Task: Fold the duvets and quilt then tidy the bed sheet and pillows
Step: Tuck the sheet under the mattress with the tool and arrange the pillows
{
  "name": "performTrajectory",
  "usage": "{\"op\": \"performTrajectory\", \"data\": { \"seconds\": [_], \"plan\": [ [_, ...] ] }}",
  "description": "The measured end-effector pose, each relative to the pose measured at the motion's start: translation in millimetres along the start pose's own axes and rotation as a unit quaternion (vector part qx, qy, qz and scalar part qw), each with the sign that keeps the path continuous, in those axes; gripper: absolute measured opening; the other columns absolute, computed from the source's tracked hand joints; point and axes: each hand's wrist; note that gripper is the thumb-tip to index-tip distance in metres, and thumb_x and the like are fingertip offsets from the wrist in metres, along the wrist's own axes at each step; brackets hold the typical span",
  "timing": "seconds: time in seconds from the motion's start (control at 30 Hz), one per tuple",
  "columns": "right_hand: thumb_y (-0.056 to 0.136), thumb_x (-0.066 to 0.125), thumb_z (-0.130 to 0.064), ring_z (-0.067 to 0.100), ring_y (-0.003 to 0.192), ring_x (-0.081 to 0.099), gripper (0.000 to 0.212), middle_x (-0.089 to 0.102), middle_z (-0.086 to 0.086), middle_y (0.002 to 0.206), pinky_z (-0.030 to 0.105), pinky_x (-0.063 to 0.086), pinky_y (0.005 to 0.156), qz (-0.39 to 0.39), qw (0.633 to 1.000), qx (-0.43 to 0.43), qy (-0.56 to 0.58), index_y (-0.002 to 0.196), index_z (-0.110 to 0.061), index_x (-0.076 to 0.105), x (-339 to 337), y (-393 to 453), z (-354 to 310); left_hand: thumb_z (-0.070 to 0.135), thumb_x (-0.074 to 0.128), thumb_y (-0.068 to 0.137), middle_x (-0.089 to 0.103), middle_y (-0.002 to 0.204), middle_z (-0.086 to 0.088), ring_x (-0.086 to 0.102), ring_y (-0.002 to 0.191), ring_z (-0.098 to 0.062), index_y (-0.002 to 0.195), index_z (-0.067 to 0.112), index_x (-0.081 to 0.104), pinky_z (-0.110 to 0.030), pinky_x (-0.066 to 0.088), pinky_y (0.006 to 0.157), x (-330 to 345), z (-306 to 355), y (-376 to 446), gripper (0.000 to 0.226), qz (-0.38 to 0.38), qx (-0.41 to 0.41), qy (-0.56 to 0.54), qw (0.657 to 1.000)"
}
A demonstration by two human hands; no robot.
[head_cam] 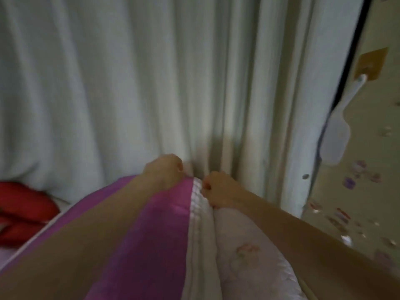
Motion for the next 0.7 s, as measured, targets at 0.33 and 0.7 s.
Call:
{"op": "performTrajectory", "data": {
  "seconds": [0.33, 0.7],
  "plan": [
    [0.090, 0.044, -0.007, 0.033, 0.075, 0.070, 0.026, 0.071, 0.022, 0.081, 0.036, 0.058, 0.067, -0.164, 0.955, -0.244, 0.044, 0.080, 0.000, 0.067, 151.2, -11.1, -319.9, 0.031, 0.052, 0.092, 0.068, 0.107, -0.005, 0.065, 0.101, -0.019, 0.105, 0.014, 0.072, -0.024, 0.046, 0.083, -94.4, -263.2, -288.7, 0.029, 0.032, -0.217, 0.089, 0.972],
    [0.090, 0.045, -0.009, 0.032, 0.091, 0.066, 0.021, 0.069, 0.017, 0.091, 0.038, 0.054, 0.077, -0.250, 0.870, -0.426, 0.006, 0.074, -0.014, 0.057, 371.3, -219.8, -649.8, 0.037, 0.058, 0.093, 0.057, 0.129, -0.003, 0.051, 0.120, -0.021, 0.128, 0.016, 0.056, -0.032, 0.042, 0.101, -140.9, -478.5, -755.6, 0.041, -0.053, -0.545, 0.067, 0.834]
  ]
}}
Point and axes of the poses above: each hand's wrist, its own y-axis towards the middle knuckle, its own x-axis out of the palm, z = x × y
